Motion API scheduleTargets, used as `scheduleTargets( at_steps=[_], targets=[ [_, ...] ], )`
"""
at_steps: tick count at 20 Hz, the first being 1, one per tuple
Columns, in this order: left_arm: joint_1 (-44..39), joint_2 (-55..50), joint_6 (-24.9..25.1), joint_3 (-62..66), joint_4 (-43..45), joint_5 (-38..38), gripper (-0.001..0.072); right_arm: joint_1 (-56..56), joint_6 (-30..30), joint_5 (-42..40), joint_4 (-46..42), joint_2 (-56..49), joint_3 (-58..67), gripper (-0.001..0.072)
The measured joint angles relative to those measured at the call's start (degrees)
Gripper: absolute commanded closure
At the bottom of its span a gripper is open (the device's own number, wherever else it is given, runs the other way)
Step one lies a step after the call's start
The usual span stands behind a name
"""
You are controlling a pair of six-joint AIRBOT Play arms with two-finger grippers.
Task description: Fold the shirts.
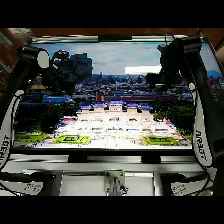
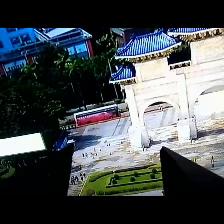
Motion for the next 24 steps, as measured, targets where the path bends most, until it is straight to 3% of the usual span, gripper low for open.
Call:
scheduleTargets(
  at_steps=[19,24],
  targets=[
    [0.0,-0.04,-0.09,0.0,0.02,0.09,0.009,-0.02,0.07,0.0,0.0,0.0,0.0,0.0166],
    [0.0,-0.33,-0.35,0.0,-0.52,4.24,0.009,0.0,0.59,2.69,-0.02,0.0,-0.02,0.0166]
  ],
)
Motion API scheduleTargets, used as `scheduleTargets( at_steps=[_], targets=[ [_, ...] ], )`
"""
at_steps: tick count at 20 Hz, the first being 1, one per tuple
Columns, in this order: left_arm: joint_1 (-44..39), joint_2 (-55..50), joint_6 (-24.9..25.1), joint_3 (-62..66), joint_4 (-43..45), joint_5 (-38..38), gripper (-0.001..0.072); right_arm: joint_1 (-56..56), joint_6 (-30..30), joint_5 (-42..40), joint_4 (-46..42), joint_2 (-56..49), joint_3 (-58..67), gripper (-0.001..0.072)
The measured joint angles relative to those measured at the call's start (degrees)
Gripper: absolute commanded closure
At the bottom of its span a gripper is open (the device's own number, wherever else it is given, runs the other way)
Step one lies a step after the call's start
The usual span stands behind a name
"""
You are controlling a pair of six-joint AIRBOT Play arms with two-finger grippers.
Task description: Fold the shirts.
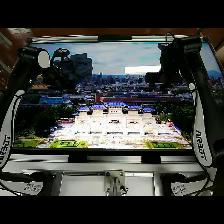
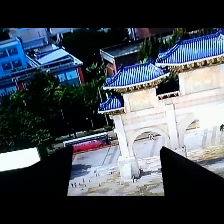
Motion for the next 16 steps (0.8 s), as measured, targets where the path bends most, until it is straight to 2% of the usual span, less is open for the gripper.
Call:
scheduleTargets(
  at_steps=[2,3,4,8,11,16],
  targets=[
    [0.0,-0.22,-0.02,0.0,-0.33,1.33,0.0086,-0.02,-0.04,1.46,-0.02,-0.02,0.0,0.0166],
    [0.0,-0.37,-0.02,0.02,-0.33,2.4,0.0,0.0,-0.22,2.27,-0.04,-0.04,0.0,0.0166],
    [0.02,-0.61,-0.04,0.04,-0.26,4.04,-0.0013,0.0,-0.66,3.26,-0.09,-0.07,0.0,0.0166],
    [3.37,-4.42,-4.13,3.39,5.01,13.42,-0.0013,-0.02,-2.14,6.75,-0.24,-0.07,0.0,0.0166],
    [7.89,-11.43,-7.17,9.01,6.97,15.28,-0.0013,-0.02,-2.67,8.46,-0.31,-0.07,0.0,0.0166],
    [11.65,-21.99,-8.9,13.6,7.52,18.99,-0.0013,-0.02,-3.28,9.2,-0.37,-0.15,-0.07,0.0166]
  ],
)
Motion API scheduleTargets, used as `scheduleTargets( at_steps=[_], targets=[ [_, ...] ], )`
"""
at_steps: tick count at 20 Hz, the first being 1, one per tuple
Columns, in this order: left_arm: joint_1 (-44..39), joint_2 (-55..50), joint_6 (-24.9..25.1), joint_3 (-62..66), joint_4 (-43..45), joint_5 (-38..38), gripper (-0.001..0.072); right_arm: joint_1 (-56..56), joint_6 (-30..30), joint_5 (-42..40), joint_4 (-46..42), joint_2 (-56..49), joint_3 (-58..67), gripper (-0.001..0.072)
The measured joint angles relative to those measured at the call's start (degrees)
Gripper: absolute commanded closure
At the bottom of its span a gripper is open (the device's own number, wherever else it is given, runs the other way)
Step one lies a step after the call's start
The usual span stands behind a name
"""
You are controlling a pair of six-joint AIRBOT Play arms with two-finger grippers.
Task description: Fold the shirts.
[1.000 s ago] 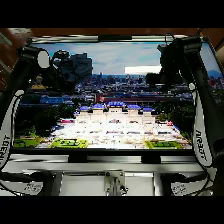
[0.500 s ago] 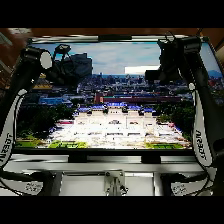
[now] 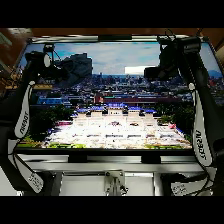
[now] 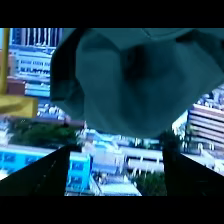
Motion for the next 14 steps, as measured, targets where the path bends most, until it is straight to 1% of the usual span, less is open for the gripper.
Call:
scheduleTargets(
  at_steps=[3,4,5,6,7,10,12,14],
  targets=[
    [0.81,-4.42,-0.37,0.68,0.11,4.04,-0.0013,0.02,-0.28,0.04,0.0,-0.02,0.0,0.0166],
    [0.9,-5.53,-0.48,0.85,0.15,5.03,0.0071,0.02,-0.33,0.04,0.0,-0.02,0.0,0.0166],
    [0.87,-6.43,-0.59,0.96,0.11,5.73,0.0309,0.02,-0.35,0.07,0.0,-0.02,0.0,0.0166],
    [0.87,-7.17,-0.7,0.96,0.07,6.1,0.059,0.02,-0.37,0.09,0.0,-0.02,0.0,0.0166],
    [0.94,-7.61,-0.81,1.03,-0.11,6.51,0.0678,0.02,-0.39,0.37,0.0,-0.02,0.0,0.0166],
    [1.14,-6.62,-1.51,1.14,-1.95,7.54,0.0678,0.02,-0.57,2.16,-0.13,-0.02,0.0,0.0166],
    [0.59,-3.26,-1.9,1.25,-5.07,9.81,0.0678,0.02,-0.57,5.31,-0.98,0.07,0.02,0.0166],
    [-0.76,1.95,-1.55,1.2,-6.62,10.71,0.0678,0.02,-0.94,6.58,-1.44,1.18,0.48,0.0166]
  ],
)
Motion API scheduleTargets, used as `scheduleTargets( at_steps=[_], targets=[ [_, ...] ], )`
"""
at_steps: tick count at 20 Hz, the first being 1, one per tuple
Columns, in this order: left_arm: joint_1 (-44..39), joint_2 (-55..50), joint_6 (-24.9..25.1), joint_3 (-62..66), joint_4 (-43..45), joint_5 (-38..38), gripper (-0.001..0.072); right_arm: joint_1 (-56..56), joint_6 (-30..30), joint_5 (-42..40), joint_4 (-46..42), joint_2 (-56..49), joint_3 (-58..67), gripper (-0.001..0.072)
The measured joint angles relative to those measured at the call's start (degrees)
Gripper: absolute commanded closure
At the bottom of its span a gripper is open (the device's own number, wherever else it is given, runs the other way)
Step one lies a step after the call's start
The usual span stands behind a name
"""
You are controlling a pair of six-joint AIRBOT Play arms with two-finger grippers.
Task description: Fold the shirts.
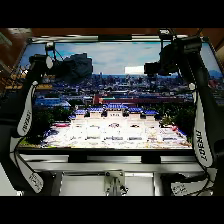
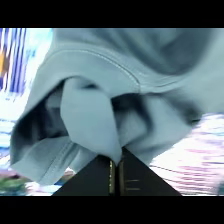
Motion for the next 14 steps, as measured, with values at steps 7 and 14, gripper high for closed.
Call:
scheduleTargets(
  at_steps=[7,14],
  targets=[
    [-12.46,26.88,4.42,0.07,-2.32,0.66,0.0677,0.0,-1.6,-4.24,-4.79,16.59,0.87,0.0166],
    [-32.85,36.94,2.75,-7.06,-2.69,-13.03,0.0676,0.0,-1.42,-7.93,-6.51,34.62,0.94,0.0166]
  ],
)
